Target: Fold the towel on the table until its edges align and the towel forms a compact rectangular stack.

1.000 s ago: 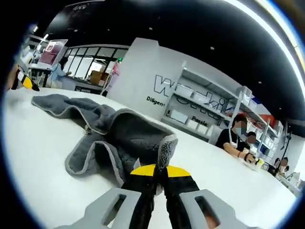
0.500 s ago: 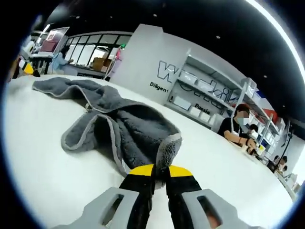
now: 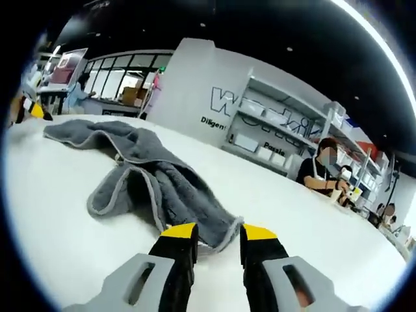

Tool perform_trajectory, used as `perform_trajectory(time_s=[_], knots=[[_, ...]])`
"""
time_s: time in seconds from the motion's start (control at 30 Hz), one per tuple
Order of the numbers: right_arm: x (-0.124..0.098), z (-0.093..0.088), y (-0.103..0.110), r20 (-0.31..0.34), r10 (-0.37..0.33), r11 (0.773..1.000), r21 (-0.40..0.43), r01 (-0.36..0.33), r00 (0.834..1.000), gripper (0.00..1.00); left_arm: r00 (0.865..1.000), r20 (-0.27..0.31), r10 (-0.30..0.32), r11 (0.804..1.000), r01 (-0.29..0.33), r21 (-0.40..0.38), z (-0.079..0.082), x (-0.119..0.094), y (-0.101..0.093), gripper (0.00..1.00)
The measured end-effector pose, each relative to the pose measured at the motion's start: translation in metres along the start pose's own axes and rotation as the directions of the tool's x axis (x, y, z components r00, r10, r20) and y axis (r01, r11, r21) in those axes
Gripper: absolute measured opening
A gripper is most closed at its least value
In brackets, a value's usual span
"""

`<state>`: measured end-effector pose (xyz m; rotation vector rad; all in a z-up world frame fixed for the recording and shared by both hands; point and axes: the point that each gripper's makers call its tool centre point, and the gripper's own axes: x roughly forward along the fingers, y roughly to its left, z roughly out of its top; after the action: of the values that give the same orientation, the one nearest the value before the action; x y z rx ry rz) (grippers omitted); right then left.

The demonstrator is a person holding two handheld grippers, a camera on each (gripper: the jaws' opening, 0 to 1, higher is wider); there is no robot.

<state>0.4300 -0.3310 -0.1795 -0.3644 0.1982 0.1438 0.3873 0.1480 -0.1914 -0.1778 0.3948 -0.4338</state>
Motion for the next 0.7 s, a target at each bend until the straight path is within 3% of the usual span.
perform_trajectory(time_s=[0.33,0.7], knots=[[-0.004,0.019,0.01,0.05,0.073,0.993,0.087,-0.077,0.996,0.41,1.0,-0.003,0.007,1.0,-0.007,0.004,-0.001,0.0,-0.001,0.82],[-0.002,0.02,0.045,0.012,0.2,0.97,0.141,-0.199,0.98,0.77,1.0,-0.016,0.018,1.0,-0.018,0.008,-0.003,0.003,0.002,0.82]])
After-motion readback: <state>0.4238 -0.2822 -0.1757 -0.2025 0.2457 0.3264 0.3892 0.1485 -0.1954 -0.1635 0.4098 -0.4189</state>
